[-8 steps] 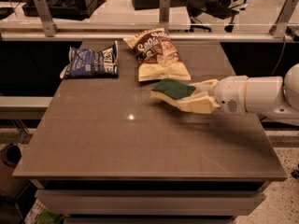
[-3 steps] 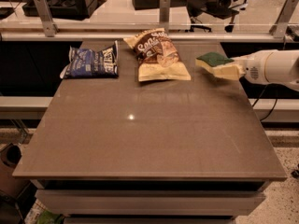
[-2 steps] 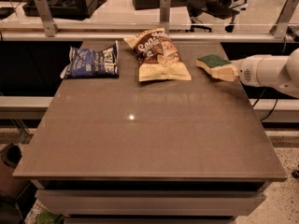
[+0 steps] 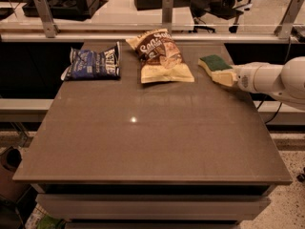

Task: Move sponge near brown chip bag

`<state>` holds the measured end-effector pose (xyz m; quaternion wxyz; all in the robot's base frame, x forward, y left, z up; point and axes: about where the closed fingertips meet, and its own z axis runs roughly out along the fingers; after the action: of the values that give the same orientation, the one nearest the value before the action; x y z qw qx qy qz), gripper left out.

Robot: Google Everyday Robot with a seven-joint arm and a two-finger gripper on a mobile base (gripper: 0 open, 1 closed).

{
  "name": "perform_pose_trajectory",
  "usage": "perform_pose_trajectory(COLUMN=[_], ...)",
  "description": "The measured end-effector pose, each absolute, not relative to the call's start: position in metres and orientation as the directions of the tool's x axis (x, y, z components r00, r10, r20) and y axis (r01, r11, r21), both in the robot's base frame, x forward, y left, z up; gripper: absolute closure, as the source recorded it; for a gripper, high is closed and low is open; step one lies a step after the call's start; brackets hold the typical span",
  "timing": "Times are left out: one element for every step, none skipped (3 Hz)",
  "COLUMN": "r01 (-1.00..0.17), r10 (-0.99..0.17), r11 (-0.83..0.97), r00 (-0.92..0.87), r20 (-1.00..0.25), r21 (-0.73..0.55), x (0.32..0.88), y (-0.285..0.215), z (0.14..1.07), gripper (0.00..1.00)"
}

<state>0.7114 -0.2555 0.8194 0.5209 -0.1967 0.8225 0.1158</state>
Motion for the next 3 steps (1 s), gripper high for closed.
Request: perform_pose_trajectory(r01=[-0.444, -0.444, -0.445], r10=[-0.203, -0.203, -0.203], r11=[0.896, 0.896, 0.896], r00=[-0.38, -0.38, -0.38], r20=[-0.902, -0.902, -0.902], r21=[-0.014, -0.014, -0.014], x=[0.7114, 0.7114, 0.7114], y=[-0.2554, -0.2554, -0.2553], z=[0.8206, 0.821, 0.8213], gripper=[0.58, 0.36, 0.12])
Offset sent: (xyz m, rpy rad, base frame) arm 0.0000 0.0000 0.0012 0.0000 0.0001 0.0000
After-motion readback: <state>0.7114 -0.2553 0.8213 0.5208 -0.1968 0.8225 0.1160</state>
